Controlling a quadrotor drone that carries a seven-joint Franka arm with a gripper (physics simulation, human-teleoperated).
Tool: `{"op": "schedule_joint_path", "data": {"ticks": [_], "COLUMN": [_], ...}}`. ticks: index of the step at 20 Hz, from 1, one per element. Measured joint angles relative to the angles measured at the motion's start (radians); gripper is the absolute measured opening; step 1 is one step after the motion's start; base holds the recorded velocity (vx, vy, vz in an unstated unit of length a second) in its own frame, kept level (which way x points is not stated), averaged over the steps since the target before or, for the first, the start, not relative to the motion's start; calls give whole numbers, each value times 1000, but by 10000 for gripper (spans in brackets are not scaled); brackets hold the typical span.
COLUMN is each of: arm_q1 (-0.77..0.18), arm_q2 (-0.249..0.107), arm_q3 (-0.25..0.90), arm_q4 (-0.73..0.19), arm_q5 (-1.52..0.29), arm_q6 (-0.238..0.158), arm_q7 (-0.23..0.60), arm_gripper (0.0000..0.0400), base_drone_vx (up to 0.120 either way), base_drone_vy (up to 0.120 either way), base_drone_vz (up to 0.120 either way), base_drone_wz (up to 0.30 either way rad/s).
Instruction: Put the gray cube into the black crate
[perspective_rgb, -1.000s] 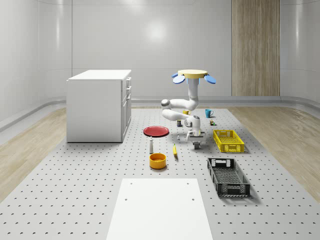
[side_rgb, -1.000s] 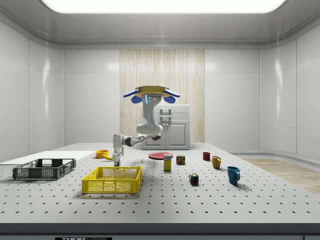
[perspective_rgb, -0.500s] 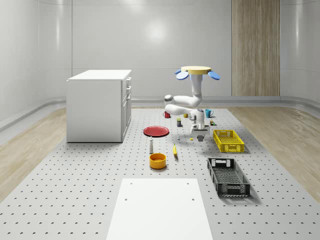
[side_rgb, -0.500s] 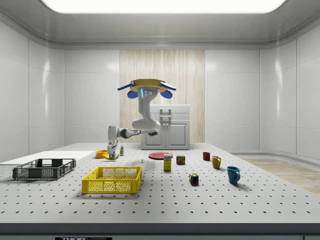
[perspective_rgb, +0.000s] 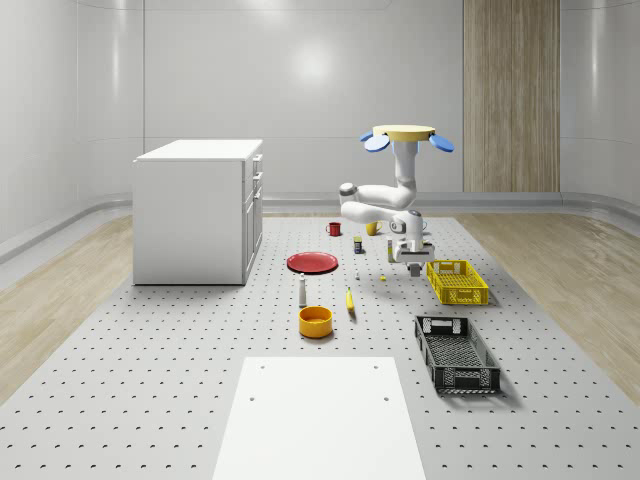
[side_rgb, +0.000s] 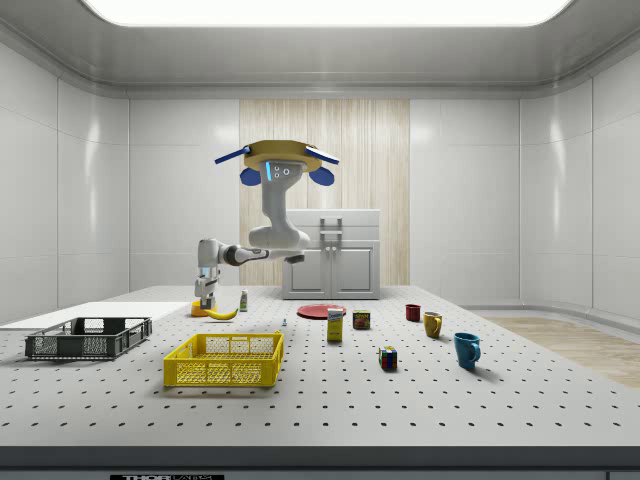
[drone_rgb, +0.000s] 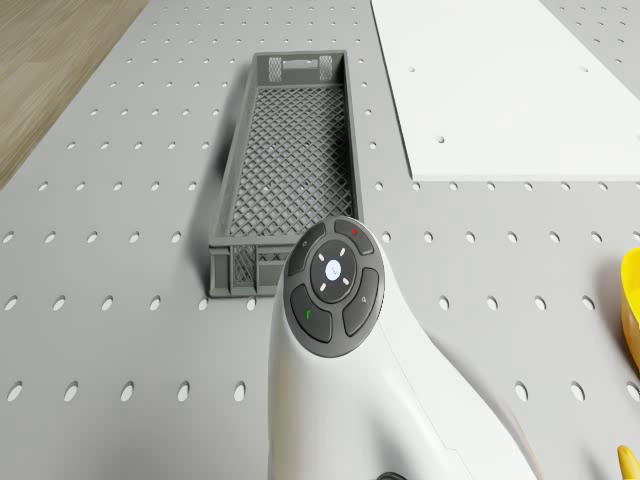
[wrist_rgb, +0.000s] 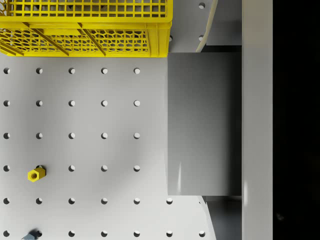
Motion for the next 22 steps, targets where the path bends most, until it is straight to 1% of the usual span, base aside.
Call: {"op": "schedule_joint_path", "data": {"ticks": [15,22], "arm_q1": [-2,-3], "arm_q2": [-6,-9], "arm_q3": [3,3], "arm_q4": [0,0], "arm_q5": [5,6], "arm_q6": [5,7], "arm_q7": [2,2], "arm_gripper": [250,250], "base_drone_vx": [120,120], "base_drone_vy": [120,6], "base_drone_vz": [0,0], "base_drone_wz": [0,0]}}
